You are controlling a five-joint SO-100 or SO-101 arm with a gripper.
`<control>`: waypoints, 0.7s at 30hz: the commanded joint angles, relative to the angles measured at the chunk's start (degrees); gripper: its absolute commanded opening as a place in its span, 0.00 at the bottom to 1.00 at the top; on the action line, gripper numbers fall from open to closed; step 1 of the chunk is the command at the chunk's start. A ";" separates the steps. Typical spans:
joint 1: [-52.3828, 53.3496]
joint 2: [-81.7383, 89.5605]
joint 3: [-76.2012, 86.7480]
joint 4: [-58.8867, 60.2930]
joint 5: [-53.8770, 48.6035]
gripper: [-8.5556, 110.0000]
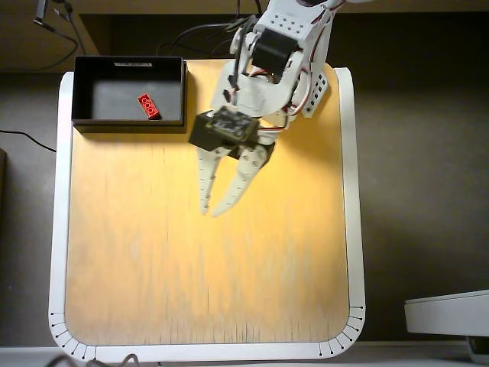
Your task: Grasp a lego block and put it in the bin.
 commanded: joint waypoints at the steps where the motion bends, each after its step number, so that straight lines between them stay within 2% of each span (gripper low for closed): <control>1: -7.56 4.66 1.67 -2.11 0.26 0.08; 21: -19.69 36.47 46.76 -14.15 7.65 0.08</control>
